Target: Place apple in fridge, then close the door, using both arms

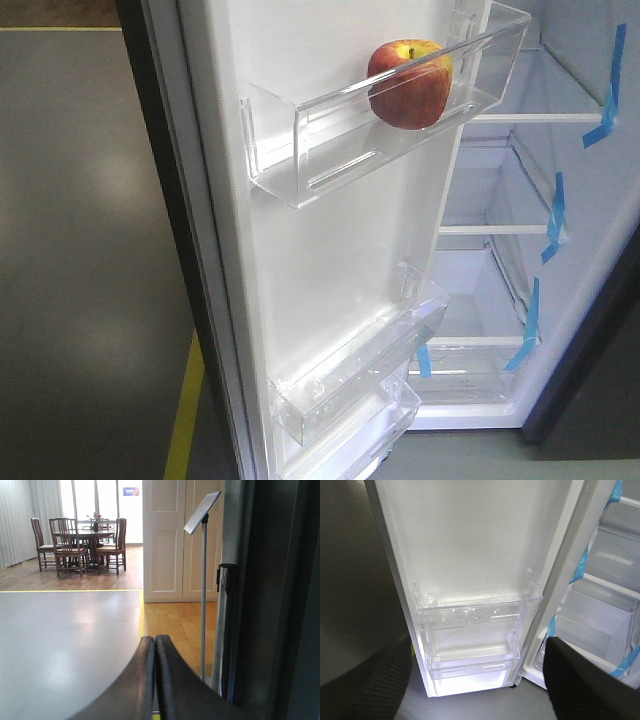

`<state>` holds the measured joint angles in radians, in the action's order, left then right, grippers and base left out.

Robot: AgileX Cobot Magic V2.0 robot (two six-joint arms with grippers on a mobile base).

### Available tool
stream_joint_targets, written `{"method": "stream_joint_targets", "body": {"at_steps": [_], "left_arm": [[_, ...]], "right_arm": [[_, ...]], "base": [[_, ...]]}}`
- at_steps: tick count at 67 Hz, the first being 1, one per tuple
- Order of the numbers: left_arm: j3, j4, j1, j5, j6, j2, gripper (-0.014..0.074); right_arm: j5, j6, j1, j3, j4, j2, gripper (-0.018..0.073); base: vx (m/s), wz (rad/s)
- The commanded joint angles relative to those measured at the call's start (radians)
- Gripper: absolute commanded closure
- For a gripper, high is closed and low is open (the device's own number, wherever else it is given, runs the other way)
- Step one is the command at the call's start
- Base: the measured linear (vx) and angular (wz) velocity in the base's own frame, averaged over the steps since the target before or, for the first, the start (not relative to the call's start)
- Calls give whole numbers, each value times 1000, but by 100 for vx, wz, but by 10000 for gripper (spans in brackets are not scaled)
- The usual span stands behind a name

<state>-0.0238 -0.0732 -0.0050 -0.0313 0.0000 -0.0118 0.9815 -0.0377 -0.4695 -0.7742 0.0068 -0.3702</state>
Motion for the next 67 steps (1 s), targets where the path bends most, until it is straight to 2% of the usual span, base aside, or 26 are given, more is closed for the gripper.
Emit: {"method": "stream_joint_targets", "body": {"at_steps": [1,7,16,33,43,50,57,67], "left_arm": [[-27,-5,1,116,-8,-15,602],[-27,-5,1,156,-8,-15,602],[-27,-5,1,159,-11,-15,602],[-13,-13,1,203,-107,-15,602],[84,-13,1,195,-126,-6,602],[213,-12,1,137,-113,52,602],[355,-11,1,31,-109,168,602],[587,-3,1,-207,-99,374,602]], "right_arm": [[-59,-10,1,-22,-7,-10,39],[-59,-10,1,-22,-7,-10,39],[-59,-10,1,-22,-7,-10,39],[-59,-10,1,-22,-7,-10,39],[-59,-10,1,-22,-7,-10,39],[-59,-10,1,-22,-7,-10,39],[-59,-10,1,-22,-7,-10,39],[-59,-10,1,-22,-7,-10,39]], "base": [[0,0],[0,0],[0,0],[0,0],[0,0],[0,0],[0,0],[0,0]]}}
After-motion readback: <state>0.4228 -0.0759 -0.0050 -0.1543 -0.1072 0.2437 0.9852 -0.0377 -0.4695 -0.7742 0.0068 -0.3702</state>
